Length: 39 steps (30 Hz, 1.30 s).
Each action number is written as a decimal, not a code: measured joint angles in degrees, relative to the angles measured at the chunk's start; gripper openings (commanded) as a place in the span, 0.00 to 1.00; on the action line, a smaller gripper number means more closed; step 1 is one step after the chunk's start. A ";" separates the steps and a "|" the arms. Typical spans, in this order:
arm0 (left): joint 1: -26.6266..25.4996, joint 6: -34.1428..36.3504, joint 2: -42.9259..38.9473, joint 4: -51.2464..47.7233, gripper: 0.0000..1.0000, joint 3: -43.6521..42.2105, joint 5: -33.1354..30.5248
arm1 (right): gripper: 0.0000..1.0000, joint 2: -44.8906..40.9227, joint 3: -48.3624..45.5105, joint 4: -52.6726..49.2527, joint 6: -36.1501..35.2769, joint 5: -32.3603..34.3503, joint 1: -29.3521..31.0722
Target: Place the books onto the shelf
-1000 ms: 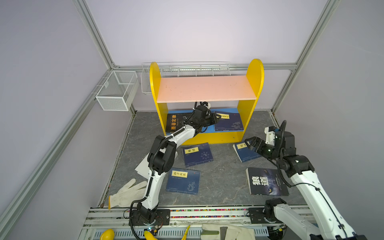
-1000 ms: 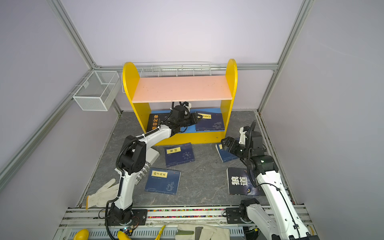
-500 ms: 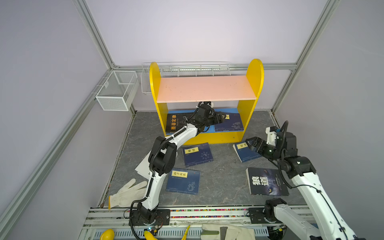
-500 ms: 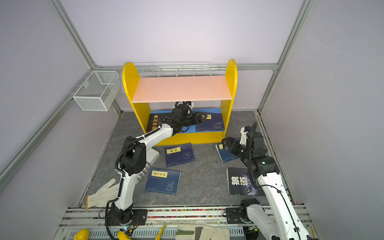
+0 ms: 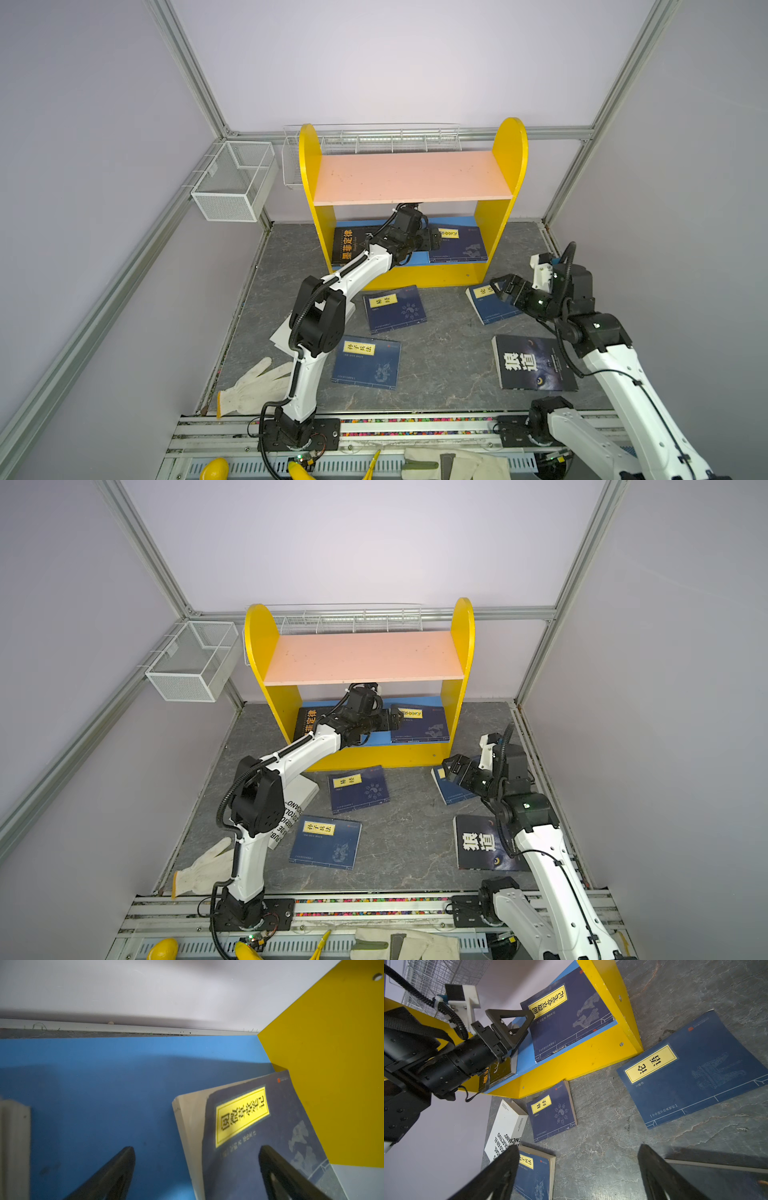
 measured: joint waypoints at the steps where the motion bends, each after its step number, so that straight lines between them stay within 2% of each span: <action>1: -0.11 0.57 -1.25 0.79 0.94 -1.62 0.57 | 0.92 0.00 0.00 0.00 0.00 0.02 0.00; 9: -2.47 2.25 -14.01 10.38 0.94 -14.38 10.84 | 0.92 -0.07 0.00 -0.63 0.00 1.81 -0.04; 15: -3.41 -1.57 -21.29 18.56 0.92 -23.91 18.53 | 0.89 -0.94 -0.02 -4.94 -0.22 8.37 -0.15; 19: -7.76 -2.73 -22.73 18.91 0.90 -29.55 19.65 | 0.89 -1.33 -1.07 -8.17 -0.02 13.44 -1.38; 24: -16.98 -6.25 -22.08 20.11 0.85 -36.70 20.02 | 0.89 -1.31 -7.82 -9.70 1.36 16.09 -3.72; 28: -21.70 -11.19 -18.18 23.71 0.85 -39.28 19.69 | 0.89 -1.33 -12.68 -9.77 2.19 16.52 -6.64; 34: -25.09 -18.62 -9.62 26.29 0.82 -37.46 16.31 | 0.89 -1.05 -17.20 -7.10 1.25 14.47 -15.08; 39: -25.31 -24.85 -4.42 26.53 0.80 -33.38 9.64 | 0.90 2.89 -17.22 1.01 -2.86 9.84 -19.32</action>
